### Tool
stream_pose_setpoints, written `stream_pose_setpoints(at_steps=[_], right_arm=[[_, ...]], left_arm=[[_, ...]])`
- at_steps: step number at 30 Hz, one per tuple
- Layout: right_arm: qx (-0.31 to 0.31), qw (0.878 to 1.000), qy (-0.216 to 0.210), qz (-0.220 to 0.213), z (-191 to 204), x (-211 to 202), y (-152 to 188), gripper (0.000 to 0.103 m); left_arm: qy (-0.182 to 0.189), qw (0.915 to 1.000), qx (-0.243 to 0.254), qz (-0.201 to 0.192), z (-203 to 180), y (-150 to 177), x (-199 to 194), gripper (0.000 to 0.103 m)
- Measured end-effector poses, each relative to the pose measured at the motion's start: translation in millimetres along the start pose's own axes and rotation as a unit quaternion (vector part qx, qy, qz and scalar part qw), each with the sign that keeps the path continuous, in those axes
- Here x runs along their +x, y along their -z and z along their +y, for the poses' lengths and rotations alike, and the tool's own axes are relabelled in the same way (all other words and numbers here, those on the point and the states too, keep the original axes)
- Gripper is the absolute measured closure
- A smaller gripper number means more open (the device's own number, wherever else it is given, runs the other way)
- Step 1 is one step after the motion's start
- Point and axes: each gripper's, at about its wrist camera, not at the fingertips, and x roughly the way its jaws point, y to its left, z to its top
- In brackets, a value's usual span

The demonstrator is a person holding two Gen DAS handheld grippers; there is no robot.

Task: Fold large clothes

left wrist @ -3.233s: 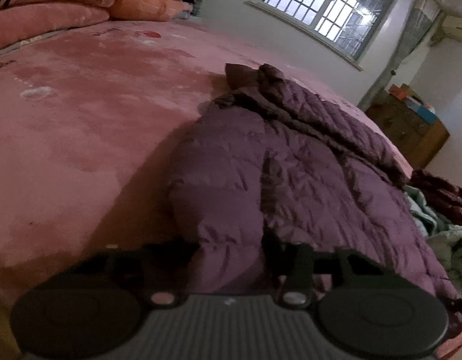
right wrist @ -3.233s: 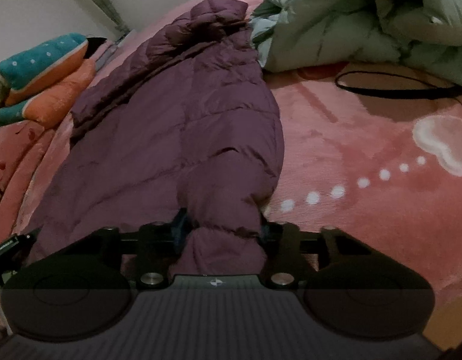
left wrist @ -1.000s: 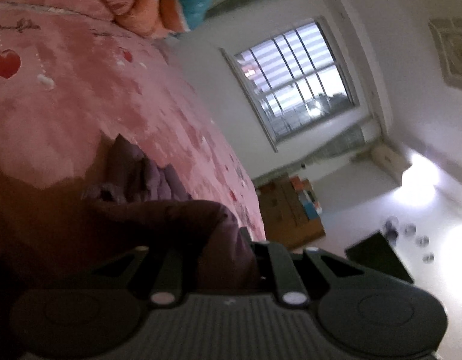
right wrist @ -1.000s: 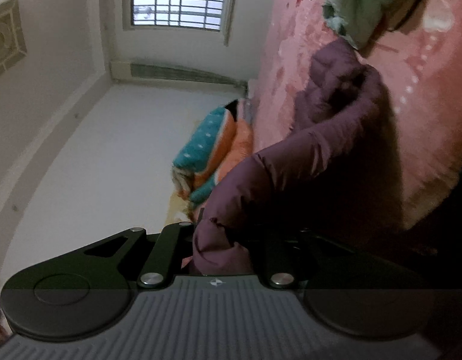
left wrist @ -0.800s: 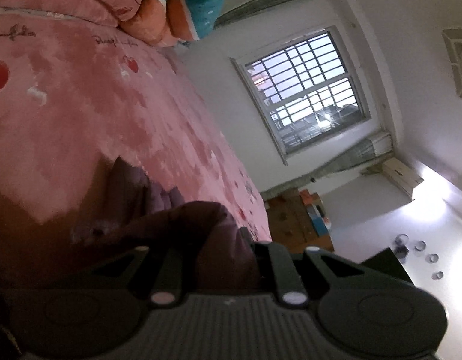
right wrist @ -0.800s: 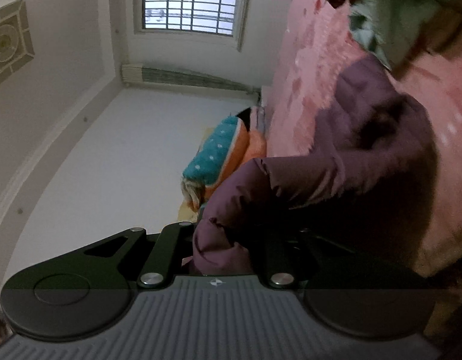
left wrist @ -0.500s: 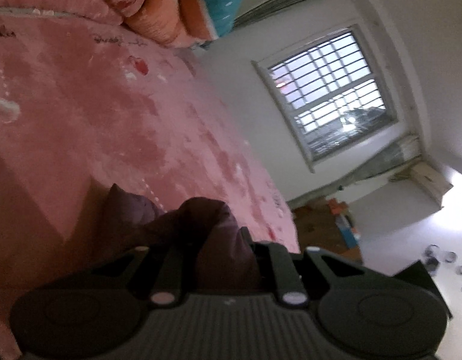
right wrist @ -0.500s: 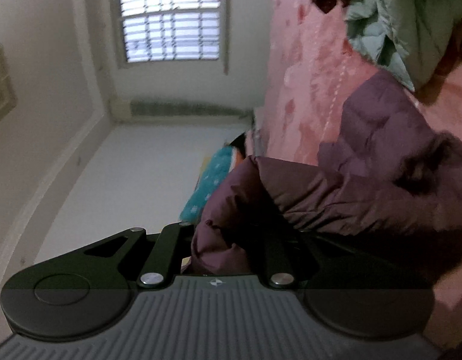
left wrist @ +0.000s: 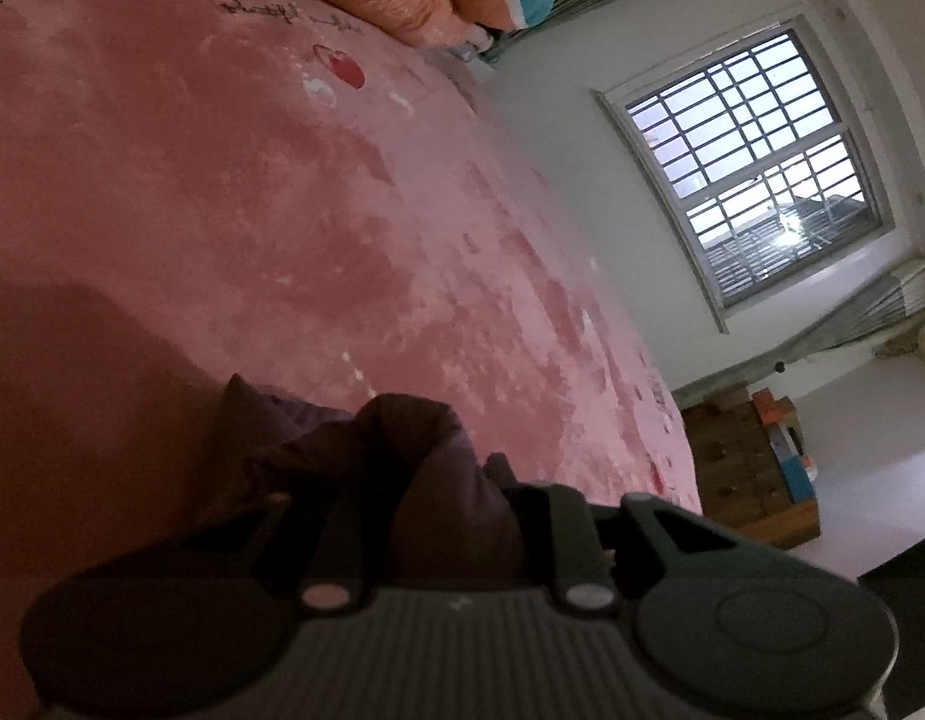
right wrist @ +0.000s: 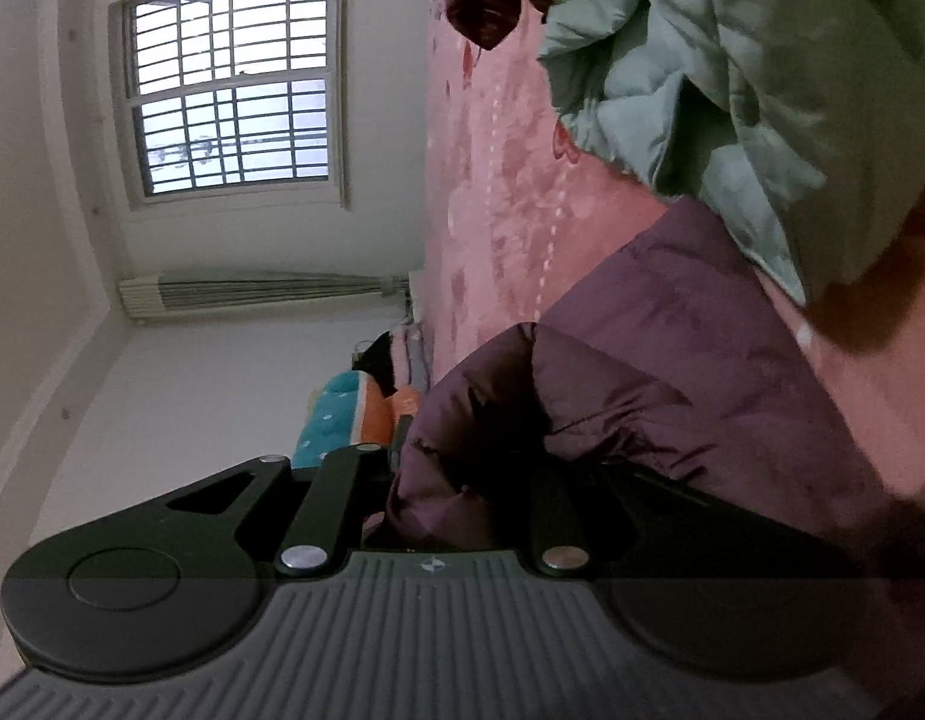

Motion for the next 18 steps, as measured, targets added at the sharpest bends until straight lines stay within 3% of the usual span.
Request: stream_pose_setpoints(at_steps=[2, 7, 10, 15, 18], right_arm=[[-0.005, 1.000, 0.001, 0.005, -3, 10, -6, 0.079], [-0.011, 1.000, -0.006, 0.012, 1, 13, -13, 0.067], [-0.019, 1.000, -0.019, 0.013, 2, 8, -17, 0.049], [-0.019, 0.999, -0.051, 0.001, 8, 2, -21, 0.012], [-0.027, 0.997, -0.069, -0.012, 16, -7, -22, 0.002]], left_arm=[[0.001, 1.0000, 0.001, -0.002, -2, 0, 1, 0.079], [0.018, 0.9998, -0.004, -0.010, -5, -1, -10, 0.058], [0.027, 0.9989, 0.019, -0.033, -15, -2, -29, 0.031], [0.031, 0.9919, 0.077, -0.096, -38, -7, -71, 0.018], [0.028, 0.9872, 0.108, -0.114, -50, -9, -91, 0.018]])
